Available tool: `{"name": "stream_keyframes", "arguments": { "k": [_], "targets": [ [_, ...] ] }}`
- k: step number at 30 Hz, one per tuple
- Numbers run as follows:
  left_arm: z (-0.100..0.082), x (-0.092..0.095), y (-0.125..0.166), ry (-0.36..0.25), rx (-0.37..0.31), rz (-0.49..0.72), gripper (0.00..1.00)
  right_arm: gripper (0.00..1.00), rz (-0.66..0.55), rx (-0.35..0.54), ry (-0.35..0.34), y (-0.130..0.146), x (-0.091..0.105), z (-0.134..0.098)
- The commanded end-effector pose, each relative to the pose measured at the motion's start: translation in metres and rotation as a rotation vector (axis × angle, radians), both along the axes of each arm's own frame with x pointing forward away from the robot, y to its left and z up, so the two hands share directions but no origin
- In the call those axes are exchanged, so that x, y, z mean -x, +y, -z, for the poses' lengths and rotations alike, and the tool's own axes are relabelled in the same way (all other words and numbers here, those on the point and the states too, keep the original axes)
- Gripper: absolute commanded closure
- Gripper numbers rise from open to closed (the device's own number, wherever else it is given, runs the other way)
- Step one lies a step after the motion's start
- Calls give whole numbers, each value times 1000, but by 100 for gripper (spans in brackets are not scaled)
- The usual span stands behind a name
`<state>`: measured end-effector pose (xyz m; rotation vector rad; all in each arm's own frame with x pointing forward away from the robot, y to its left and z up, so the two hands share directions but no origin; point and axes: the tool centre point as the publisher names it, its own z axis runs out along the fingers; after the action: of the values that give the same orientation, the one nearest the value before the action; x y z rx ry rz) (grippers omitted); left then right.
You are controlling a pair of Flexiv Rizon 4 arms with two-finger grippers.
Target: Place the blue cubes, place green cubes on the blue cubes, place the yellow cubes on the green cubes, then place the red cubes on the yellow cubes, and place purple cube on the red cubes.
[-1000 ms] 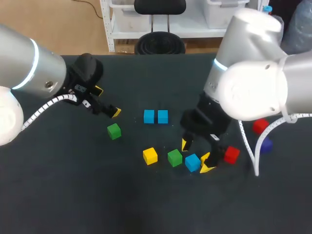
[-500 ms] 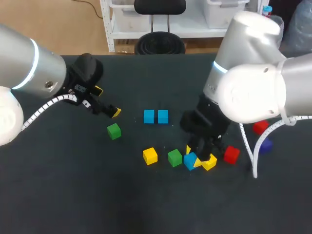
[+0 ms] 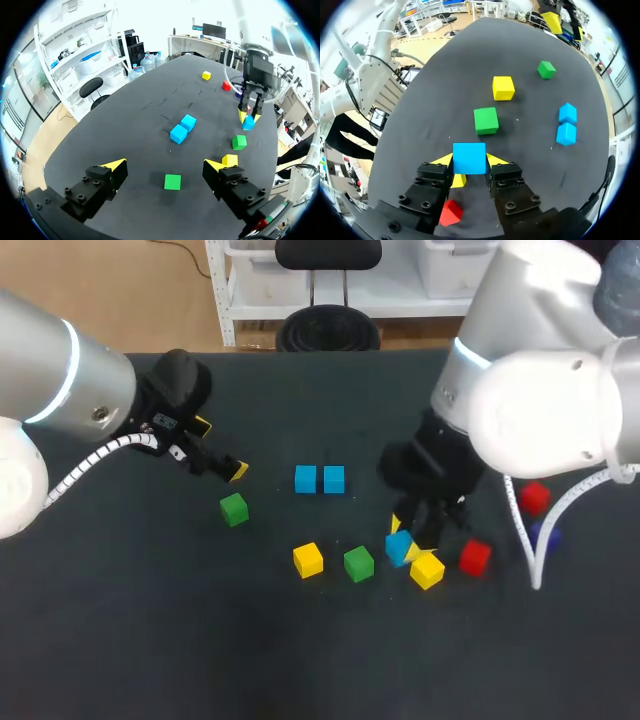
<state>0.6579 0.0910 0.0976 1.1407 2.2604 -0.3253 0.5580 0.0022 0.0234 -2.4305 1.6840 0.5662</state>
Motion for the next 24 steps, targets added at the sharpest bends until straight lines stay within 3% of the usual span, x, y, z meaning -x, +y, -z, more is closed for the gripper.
{"name": "stream_keyframes", "arguments": {
  "k": [1, 13, 24],
  "targets": [
    [0, 1, -1, 0, -5, -5, 0, 100, 32, 14, -6, -2, -3, -2],
    [0, 1, -1, 0, -5, -5, 0, 100, 209, 23, -30, -7, -31, 0],
    [0, 1, -1, 0, -5, -5, 0, 100, 258, -34, -105, 1, -59, -1]
  ]
}}
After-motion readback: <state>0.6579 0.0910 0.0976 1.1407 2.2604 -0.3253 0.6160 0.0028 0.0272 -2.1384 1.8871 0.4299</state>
